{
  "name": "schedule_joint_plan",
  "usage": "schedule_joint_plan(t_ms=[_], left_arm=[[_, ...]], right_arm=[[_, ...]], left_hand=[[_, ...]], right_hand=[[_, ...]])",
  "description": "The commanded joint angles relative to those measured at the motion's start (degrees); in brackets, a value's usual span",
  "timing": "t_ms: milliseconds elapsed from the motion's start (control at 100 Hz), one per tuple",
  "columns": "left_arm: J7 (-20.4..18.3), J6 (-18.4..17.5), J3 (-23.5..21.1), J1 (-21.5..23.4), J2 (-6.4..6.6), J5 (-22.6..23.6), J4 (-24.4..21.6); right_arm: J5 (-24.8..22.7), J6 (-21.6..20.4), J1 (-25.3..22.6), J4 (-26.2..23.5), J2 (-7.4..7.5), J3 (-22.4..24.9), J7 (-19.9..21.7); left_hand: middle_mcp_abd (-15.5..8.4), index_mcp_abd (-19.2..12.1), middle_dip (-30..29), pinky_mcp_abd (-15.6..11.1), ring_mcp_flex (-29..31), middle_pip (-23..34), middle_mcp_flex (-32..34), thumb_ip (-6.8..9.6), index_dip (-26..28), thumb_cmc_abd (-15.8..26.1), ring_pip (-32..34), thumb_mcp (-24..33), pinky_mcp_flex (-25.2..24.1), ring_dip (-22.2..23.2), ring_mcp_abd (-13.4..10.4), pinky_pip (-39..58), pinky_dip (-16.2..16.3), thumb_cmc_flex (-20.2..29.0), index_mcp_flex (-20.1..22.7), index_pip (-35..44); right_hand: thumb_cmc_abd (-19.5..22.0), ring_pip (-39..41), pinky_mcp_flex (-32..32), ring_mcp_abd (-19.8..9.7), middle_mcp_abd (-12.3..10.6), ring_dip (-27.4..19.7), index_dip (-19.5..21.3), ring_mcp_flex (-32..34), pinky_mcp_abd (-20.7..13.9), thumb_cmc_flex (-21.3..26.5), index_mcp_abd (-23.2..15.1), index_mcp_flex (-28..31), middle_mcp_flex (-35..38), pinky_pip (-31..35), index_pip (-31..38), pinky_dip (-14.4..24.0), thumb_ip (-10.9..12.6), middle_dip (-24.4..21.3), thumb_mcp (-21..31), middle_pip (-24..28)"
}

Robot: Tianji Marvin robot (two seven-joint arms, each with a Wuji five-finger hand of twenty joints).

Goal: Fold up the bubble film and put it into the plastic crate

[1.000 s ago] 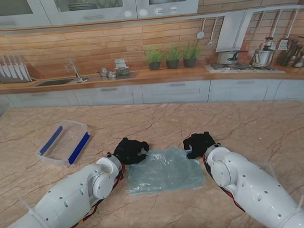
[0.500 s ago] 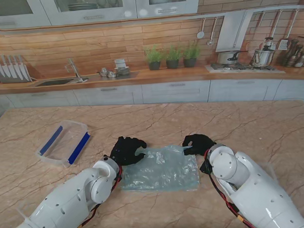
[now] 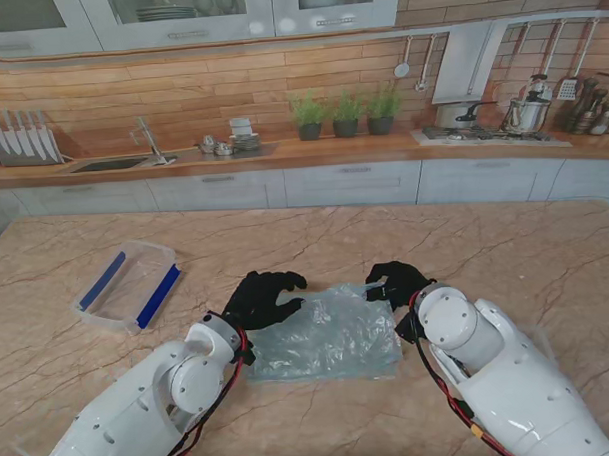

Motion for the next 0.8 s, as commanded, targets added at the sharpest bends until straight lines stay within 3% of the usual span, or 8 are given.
schedule_joint_plan(t_ms=[0,140,360,530,710,790], left_arm=[[1.9,0.0,1.6,-0.9,-0.39,2.0,1.3],[0.4,1.0,4.8,-3.7,-0.45,2.1,3.5],[-4.4,3.9,9.3,-6.5,0.1,2.2,5.2],[-6.5,5.4,10.9,-7.4,-0.57,-1.6,6.3],[-6.7,6.7,12.4,-8.6,-0.98,-2.3,7.8],[-6.9,7.2,12.5,-8.5,-1.31,-3.5,8.1]], right_arm=[[-0.1,0.5,0.1,-1.2,-0.42,0.0,0.1],[0.3,1.2,0.2,-1.9,-0.31,0.1,0.8],[1.2,1.9,0.3,-3.4,0.32,0.2,3.7],[2.6,3.1,0.9,-4.5,0.63,-0.3,5.7],[2.9,3.6,1.5,-4.8,0.7,-1.0,6.3],[3.5,4.2,1.5,-5.4,0.71,-1.2,6.6]], left_hand=[[-0.2,-0.1,0.7,1.2,1.5,0.7,2.2,-0.17,-0.3,0.3,0.7,0.4,0.5,0.7,0.9,2.0,1.4,2.2,1.6,-0.6],[0.1,-0.2,0.4,1.2,1.8,0.0,2.1,-1.03,-0.9,-0.2,1.5,0.3,1.0,1.0,1.2,2.5,1.8,3.2,2.6,0.0],[1.4,1.0,0.3,1.4,2.1,-0.2,2.3,-0.44,-1.9,0.6,5.5,-0.7,1.7,4.2,2.2,5.9,3.8,1.1,3.8,-0.7],[1.7,0.5,0.0,1.4,0.4,-1.0,1.0,-0.46,-2.0,0.8,4.5,-2.2,0.1,4.3,2.5,5.1,3.6,1.6,4.4,-1.1],[1.5,-0.1,0.1,1.3,0.6,-0.9,0.6,-0.2,-1.2,-0.2,4.8,-2.6,0.4,4.7,2.4,5.4,3.8,1.9,4.1,-0.9],[1.7,0.0,0.2,1.5,0.7,-0.7,0.6,0.13,-1.0,-1.4,5.1,-1.8,0.4,4.9,2.5,5.6,4.0,2.1,4.1,-0.9]], right_hand=[[-0.5,2.3,0.2,0.0,2.5,1.0,-0.5,2.2,-1.7,2.2,-0.1,-0.9,1.2,2.9,2.0,-1.0,-0.4,0.4,2.0,1.9],[-0.4,3.9,0.3,0.2,2.7,1.5,-0.7,2.2,-1.9,2.1,0.0,-0.9,1.0,4.7,2.0,-1.2,-0.3,0.7,1.9,2.7],[-1.0,4.0,-0.3,0.3,2.8,1.4,-0.5,1.8,-1.9,2.2,0.5,-0.8,0.8,4.9,2.2,-1.7,0.7,0.6,2.3,2.7],[-0.5,3.5,-0.7,0.5,2.8,1.1,-0.6,1.4,-1.7,2.0,0.8,-1.1,0.6,4.9,2.0,-2.0,0.8,0.4,1.7,2.4],[0.3,2.4,-1.8,0.5,2.4,0.8,-0.5,-1.4,-1.3,2.2,0.7,-1.6,-1.8,4.6,1.7,-2.2,0.7,0.3,0.6,1.7],[0.6,-2.3,-3.2,1.2,2.6,-1.1,0.0,-5.3,-0.5,2.5,0.1,-1.9,-5.5,3.3,1.6,-2.6,0.8,-0.5,0.1,-1.2]])
